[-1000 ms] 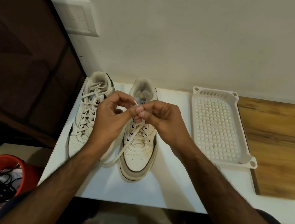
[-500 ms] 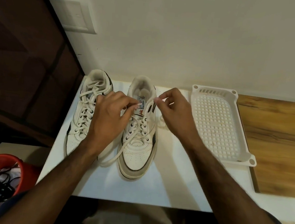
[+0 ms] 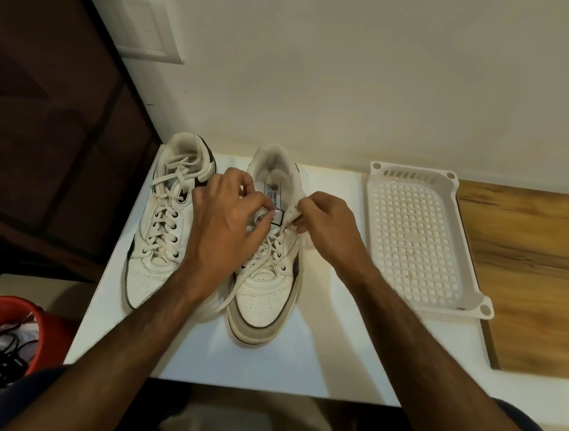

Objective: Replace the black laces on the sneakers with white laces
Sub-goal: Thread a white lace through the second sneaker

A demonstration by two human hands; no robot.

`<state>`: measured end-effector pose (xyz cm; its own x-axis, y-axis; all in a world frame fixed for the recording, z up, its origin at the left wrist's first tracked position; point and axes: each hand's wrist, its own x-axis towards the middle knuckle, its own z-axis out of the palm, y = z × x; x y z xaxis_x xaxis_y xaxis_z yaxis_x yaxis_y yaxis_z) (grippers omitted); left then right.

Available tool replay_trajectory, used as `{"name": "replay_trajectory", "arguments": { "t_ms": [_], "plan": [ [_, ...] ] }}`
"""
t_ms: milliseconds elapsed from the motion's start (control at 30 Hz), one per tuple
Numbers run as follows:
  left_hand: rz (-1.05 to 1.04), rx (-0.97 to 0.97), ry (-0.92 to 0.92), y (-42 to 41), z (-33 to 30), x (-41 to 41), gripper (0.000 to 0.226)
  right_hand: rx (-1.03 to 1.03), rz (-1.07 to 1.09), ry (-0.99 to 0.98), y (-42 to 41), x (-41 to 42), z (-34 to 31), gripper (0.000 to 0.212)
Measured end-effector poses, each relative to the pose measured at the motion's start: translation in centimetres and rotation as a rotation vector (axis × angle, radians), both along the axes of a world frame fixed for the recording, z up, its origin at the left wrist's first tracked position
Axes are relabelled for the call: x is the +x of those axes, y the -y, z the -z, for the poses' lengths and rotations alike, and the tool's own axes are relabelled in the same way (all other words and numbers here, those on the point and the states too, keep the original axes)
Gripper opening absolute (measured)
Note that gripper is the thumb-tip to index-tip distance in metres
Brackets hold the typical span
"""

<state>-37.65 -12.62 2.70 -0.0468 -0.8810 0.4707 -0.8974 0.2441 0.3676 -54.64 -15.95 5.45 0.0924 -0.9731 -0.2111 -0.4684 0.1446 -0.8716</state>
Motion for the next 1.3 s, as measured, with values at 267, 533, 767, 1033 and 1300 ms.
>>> {"name": "replay_trajectory", "arguments": {
  "t_ms": [267, 533, 767, 1033, 1300],
  "plan": [
    [0.111, -0.020, -0.020, 0.4, 0.5, -0.2, 0.004, 0.080, -0.111, 0.177, 0.5, -1.4, 1.0, 0.022],
    [0.170, -0.076, 0.097, 0.5, 0.4, 0.2, 0.006, 0.035, -0.152, 0.112, 0.2, -1.1, 1.0, 0.023],
    [0.163, -0.094, 0.069, 0.5, 0.4, 0.2, 0.002, -0.003, -0.191, 0.000, 0.1, -1.3, 0.9, 0.032],
    [0.126, -0.014, -0.145, 0.5, 0.1, -0.5, 0.036, -0.079, -0.172, 0.007, 0.1, -2.5, 0.6, 0.004],
    [0.277, -0.040, 0.089, 0.9, -0.1, -0.2, 0.067, -0.213, -0.143, -0.039, -0.2, -1.5, 0.9, 0.009]
  ]
}}
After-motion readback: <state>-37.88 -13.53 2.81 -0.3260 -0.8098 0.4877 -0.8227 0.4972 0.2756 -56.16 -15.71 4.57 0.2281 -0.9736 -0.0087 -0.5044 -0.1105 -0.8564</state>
